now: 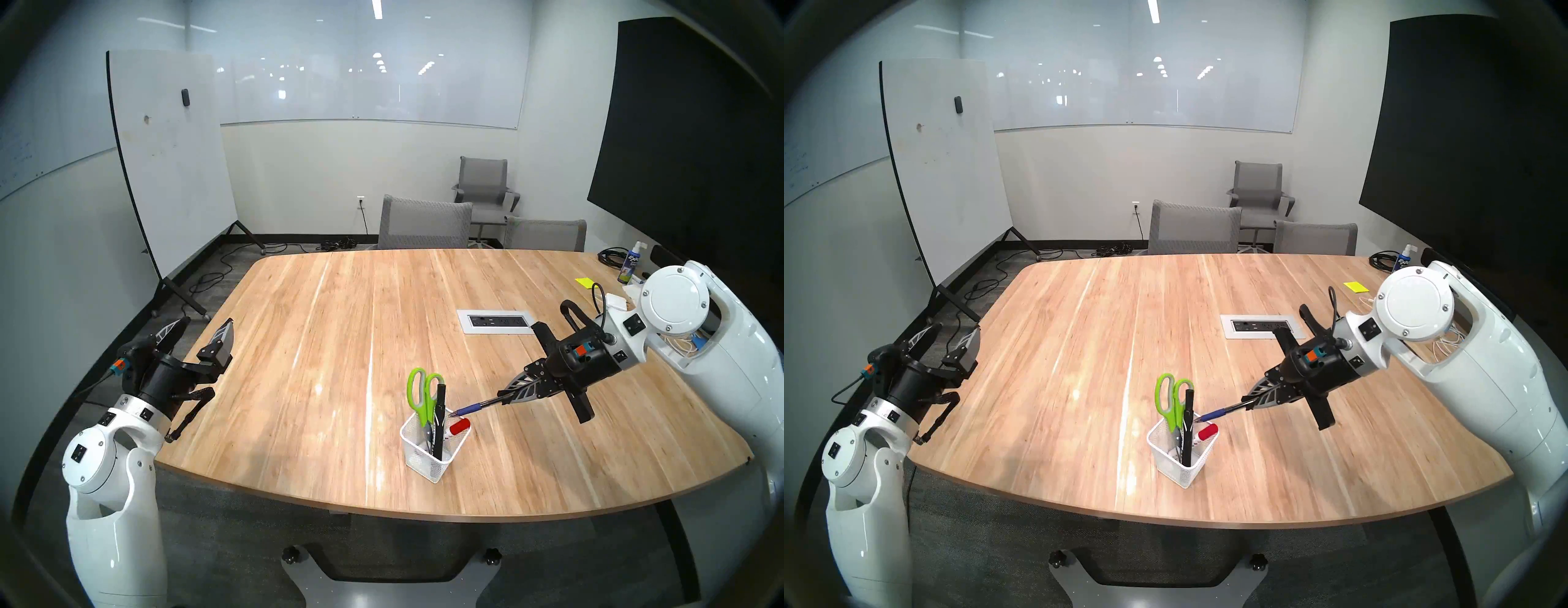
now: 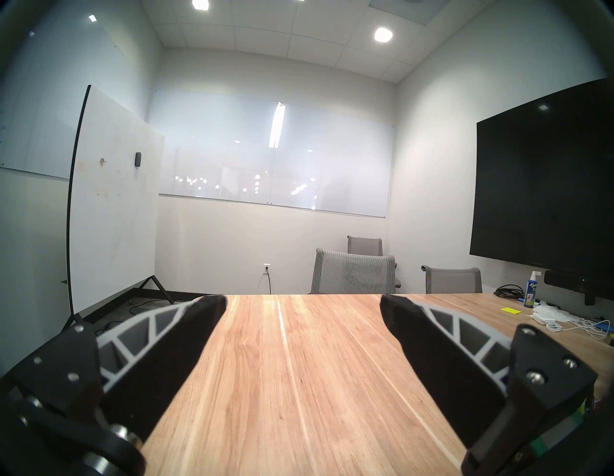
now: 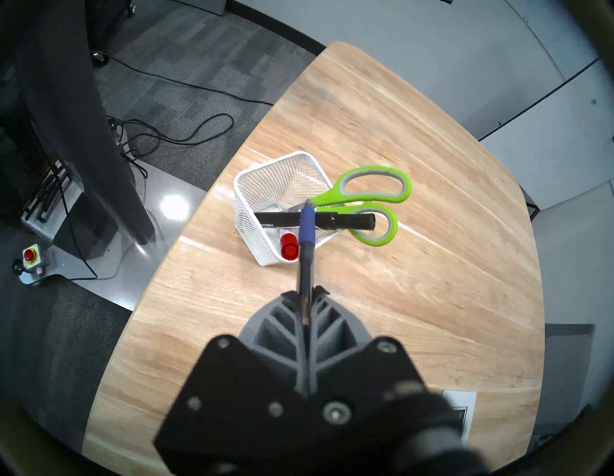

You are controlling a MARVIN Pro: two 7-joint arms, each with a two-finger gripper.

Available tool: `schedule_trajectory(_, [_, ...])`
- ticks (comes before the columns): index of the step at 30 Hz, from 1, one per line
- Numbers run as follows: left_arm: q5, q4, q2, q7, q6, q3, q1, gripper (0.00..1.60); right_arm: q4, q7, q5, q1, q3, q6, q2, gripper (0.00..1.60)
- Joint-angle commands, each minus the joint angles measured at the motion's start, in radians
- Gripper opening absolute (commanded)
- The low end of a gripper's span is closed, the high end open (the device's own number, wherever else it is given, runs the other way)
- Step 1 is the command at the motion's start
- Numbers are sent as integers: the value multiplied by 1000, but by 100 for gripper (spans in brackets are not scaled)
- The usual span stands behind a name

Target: Place the pen, the marker, and the scissors into the pen holder

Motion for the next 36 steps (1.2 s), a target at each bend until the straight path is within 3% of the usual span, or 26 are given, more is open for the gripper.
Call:
schedule_trajectory(1, [0,-21,-1,1,-1,2,-1,160,3,17,-29,84,-24,9,-60,0])
schedule_trajectory(19, [0,-22,-2,0,-1,2,-1,160,28,66,-158,186,-132,-2,-167,0])
schedule_trajectory(36, [1,-22,-2,1,-1,2,-1,160,17,91,-244,222,-175,-66,-193,0])
